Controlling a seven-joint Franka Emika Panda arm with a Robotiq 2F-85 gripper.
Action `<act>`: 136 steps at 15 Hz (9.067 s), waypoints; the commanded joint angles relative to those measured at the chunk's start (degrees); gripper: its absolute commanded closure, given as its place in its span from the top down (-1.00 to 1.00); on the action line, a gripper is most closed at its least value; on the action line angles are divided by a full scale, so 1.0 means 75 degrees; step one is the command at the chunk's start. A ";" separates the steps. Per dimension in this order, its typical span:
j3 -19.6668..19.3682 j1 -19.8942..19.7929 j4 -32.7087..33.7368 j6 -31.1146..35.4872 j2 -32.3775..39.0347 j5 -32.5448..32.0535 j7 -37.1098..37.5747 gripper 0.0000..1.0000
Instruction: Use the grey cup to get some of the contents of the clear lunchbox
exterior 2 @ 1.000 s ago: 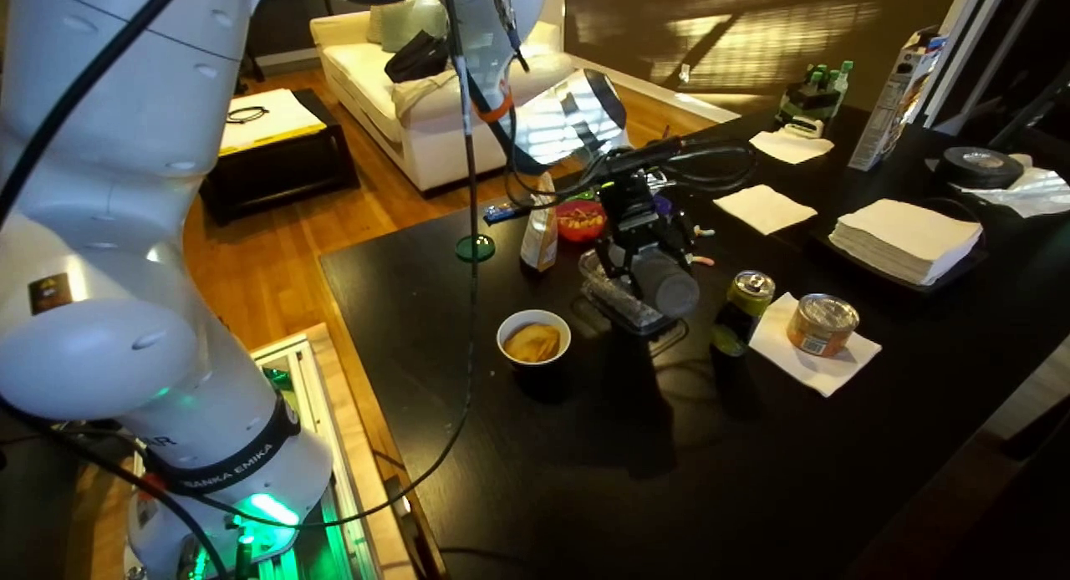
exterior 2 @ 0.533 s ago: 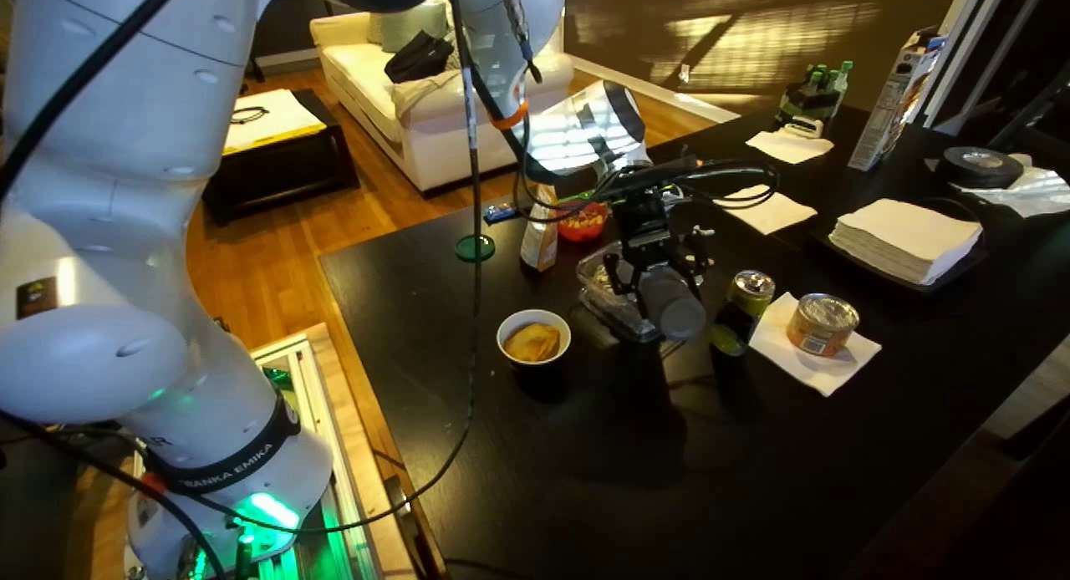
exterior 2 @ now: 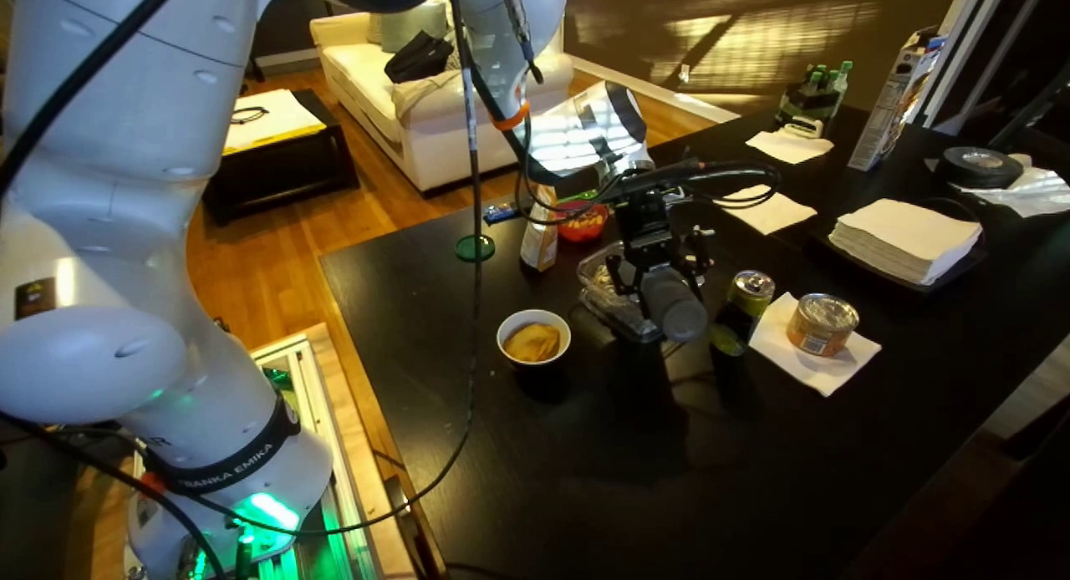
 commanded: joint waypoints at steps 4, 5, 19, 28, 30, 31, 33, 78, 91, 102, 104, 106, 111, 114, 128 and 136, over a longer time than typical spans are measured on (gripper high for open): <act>0.0055 -0.0142 -0.0256 0.0352 -0.0136 0.0026 -0.0199 0.01; 0.0056 -0.0149 -0.0262 0.0374 -0.0142 0.0003 -0.0271 0.01; -0.0035 -0.0038 -0.0173 0.0115 -0.0085 -0.0024 -0.0351 0.01; 0.0127 -0.0261 -0.0221 0.0430 -0.0119 0.0473 -0.0029 0.01; 0.0293 -0.0170 0.0370 0.0796 0.0590 0.1146 0.0325 0.01; 0.0294 -0.0231 0.0325 0.0987 0.0615 0.1387 0.0461 0.01; 0.0256 -0.0169 0.0383 0.1060 0.0653 0.1615 0.0658 0.01; -0.0591 -0.0759 -0.3960 0.6729 -0.3406 0.3214 0.1328 0.01; -0.1055 -0.0692 -0.4714 0.8659 -0.3406 0.3484 0.1390 0.01; 0.0572 -0.2559 -0.5497 1.0692 -0.2831 0.6663 -0.1146 0.01; 0.1225 -0.3254 -0.5530 1.0998 -0.2668 0.7035 -0.1631 0.01; 0.1948 -0.4066 -0.5518 1.1390 -0.2451 0.7194 -0.2079 0.01; 0.3826 -0.6416 -0.5370 1.1839 -0.1586 0.6792 -0.2752 0.01; 0.4637 -0.7523 -0.5396 1.1849 -0.1240 0.6632 -0.3109 0.01; 0.5536 -0.9435 -0.5401 1.2673 0.0288 0.4698 -0.3749 0.01; 0.5337 -0.9587 -0.5311 1.2949 0.0936 0.3448 -0.2867 0.89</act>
